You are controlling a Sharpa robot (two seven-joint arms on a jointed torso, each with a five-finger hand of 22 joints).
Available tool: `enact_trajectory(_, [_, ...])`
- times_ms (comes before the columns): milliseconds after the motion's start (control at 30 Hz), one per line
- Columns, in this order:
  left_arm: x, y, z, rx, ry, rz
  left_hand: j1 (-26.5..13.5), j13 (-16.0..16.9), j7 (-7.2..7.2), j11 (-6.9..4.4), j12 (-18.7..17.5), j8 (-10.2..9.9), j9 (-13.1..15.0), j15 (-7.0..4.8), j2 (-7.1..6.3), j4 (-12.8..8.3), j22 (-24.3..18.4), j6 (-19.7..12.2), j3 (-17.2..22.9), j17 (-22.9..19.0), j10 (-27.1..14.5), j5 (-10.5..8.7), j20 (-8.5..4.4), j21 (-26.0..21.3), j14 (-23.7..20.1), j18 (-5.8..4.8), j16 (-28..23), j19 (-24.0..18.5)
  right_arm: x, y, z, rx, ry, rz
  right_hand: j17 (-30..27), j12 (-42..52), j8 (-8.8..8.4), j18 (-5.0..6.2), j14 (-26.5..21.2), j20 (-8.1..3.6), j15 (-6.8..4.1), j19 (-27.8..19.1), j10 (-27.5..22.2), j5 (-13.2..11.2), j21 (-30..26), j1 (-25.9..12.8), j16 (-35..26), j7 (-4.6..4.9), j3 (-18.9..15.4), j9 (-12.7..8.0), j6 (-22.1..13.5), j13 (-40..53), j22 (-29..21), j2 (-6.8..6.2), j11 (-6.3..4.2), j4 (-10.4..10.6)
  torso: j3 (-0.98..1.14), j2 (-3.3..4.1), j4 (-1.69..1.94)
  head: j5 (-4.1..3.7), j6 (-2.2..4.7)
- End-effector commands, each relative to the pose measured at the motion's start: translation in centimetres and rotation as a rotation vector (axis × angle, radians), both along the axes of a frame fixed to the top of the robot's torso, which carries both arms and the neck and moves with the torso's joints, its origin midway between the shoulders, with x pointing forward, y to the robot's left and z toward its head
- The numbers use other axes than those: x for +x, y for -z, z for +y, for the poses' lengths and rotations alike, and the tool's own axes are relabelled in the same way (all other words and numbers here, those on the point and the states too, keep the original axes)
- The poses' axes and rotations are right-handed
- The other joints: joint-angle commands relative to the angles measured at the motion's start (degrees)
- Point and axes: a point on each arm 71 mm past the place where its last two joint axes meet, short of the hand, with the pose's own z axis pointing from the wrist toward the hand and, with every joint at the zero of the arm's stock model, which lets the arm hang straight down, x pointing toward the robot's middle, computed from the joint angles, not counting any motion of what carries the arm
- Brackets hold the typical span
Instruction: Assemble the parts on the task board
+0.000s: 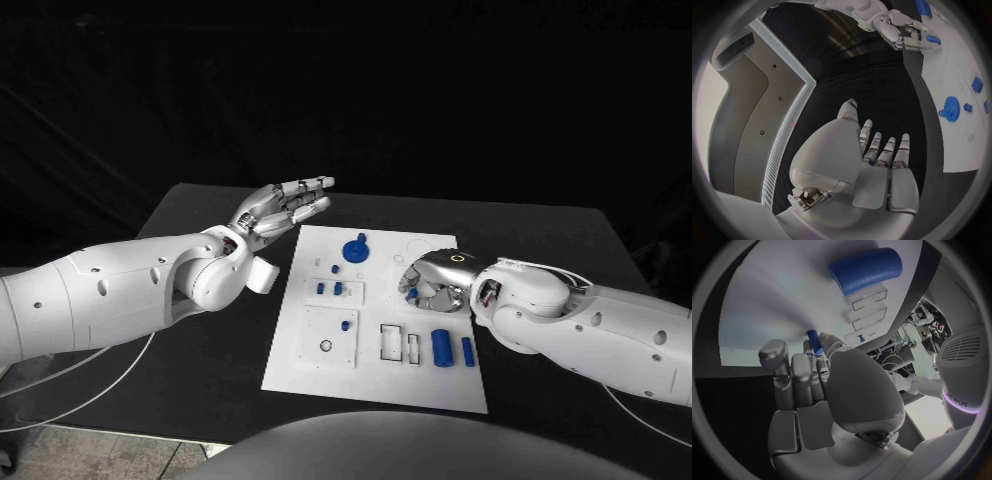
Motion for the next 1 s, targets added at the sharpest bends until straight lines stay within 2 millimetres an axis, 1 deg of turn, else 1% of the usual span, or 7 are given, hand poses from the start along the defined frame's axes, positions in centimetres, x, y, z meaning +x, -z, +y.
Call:
enact_trajectory(33, [-0.1,-0.1,-0.2,-0.015,0.017,0.004,0.7,0.1,0.06,0.15,0.2,0.3,0.1,0.07,0.03,0.0,0.1,0.4,-0.3,0.0,0.0,0.33,-0.04,0.0,0.0,-0.9,0.0,0.4,-0.2,0.1,0.1,-0.01,-0.025,-0.014,-0.1,-0.5,0.31,-0.63,-0.2,-0.44,-0.46,0.0,0.9,0.2,0.4,0.4,0.2,0.1,0.8,0.3,0.6,-0.2,6.1,-0.09,-0.28,-0.3,0.03,0.0,-0.05,0.19,0.0])
enact_trajectory(167, [-0.1,0.0,-0.1,-0.014,0.017,0.006,0.8,0.1,0.2,0.28,0.3,0.4,0.1,0.13,0.04,-0.1,0.3,0.7,-0.4,0.1,0.1,0.39,-0.05,0.1,0.1,-0.88,0.2,0.6,-0.2,0.0,0.1,-0.016,-0.032,-0.03,-0.5,-0.9,0.99,-0.59,-0.4,-0.83,-0.93,-0.1,2.8,0.4,0.5,1.1,0.0,0.57,2.3,1.2,2.4,-0.5,6.1,-0.57,-0.77,-1.7,0.02,-0.01,-0.06,0.15,0.0])
enact_trajectory(300, [-0.1,0.0,-0.2,-0.014,0.02,0.009,1.0,0.1,0.28,0.36,0.3,0.4,0.1,0.18,0.06,-0.1,0.3,0.8,-0.4,0.1,0.1,0.52,-0.05,0.1,0.1,-0.85,0.2,0.7,-0.4,-0.4,0.2,-0.017,-0.042,-0.045,-1.0,-1.3,0.89,-0.62,-0.7,-1.16,-1.18,-0.4,4.5,-3.2,0.7,1.8,-0.5,0.7,5.0,1.8,3.0,-0.6,6.1,-1.07,-1.02,-3.3,0.05,0.01,-0.06,0.22,0.0])
enact_trajectory(500, [-0.1,0.0,-0.2,-0.015,0.024,0.013,1.3,0.1,0.37,0.44,0.3,0.5,0.1,0.36,0.13,-0.3,0.6,0.9,-0.4,0.1,0.1,0.76,-0.06,0.2,0.3,-0.81,0.5,1.0,-0.4,-1.4,0.3,-0.004,-0.052,-0.069,-1.3,-1.2,0.83,-0.63,-0.8,-1.35,-1.31,-0.5,5.9,-3.9,1.1,1.7,-0.7,0.81,6.7,2.4,3.7,-0.3,6.1,-1.56,-1.18,-4.3,0.01,-0.01,-0.06,0.2,0.0])
enact_trajectory(633, [-0.1,0.0,-0.3,-0.015,0.027,0.015,1.5,0.1,0.43,0.5,0.3,0.5,0.1,0.49,0.19,-0.3,0.7,1.2,-0.4,0.1,0.1,0.91,-0.06,0.3,0.5,-0.77,0.6,1.2,-0.5,-2.4,0.4,0.014,-0.056,-0.084,-1.3,-1.1,0.83,-0.65,-0.7,-1.39,-1.37,-0.5,6.4,-4.3,1.3,1.6,-0.7,0.76,7.1,2.5,3.9,-0.2,6.1,-1.73,-1.27,-4.6,0.01,0.03,-0.03,0.29,0.0])
enact_trajectory(833, [-0.1,0.1,-0.3,-0.014,0.028,0.018,1.8,0.1,0.56,0.64,0.4,0.7,0.2,0.67,0.31,-0.4,0.8,1.9,-0.4,0.2,0.2,1.23,-0.07,0.3,0.7,-0.72,0.8,1.4,-0.8,-5.0,0.8,0.042,-0.072,-0.116,-1.5,-1.0,0.82,-0.64,-0.7,-1.47,-1.5,-0.5,6.9,-4.5,1.5,1.4,-0.8,0.61,7.4,2.7,4.2,-0.1,6.1,-1.87,-1.44,-4.9,0.01,0.0,-0.05,0.77,0.0])
enact_trajectory(1000, [-0.1,0.1,-0.3,-0.012,0.027,0.019,2.0,0.1,0.63,0.72,0.6,0.8,0.2,0.78,0.4,-0.4,0.8,2.2,-0.3,0.2,0.3,1.45,-0.07,0.4,0.8,-0.7,1.0,1.6,-1.6,-7.1,1.9,0.067,-0.107,-0.121,-1.7,-1.0,0.69,-0.63,-0.8,-1.53,-1.57,-0.5,7.2,-4.8,1.5,1.3,-1.0,0.57,7.6,2.8,4.2,0.0,6.1,-2.02,-1.53,-5.0,-0.04,-0.14,-0.08,1.17,0.0])
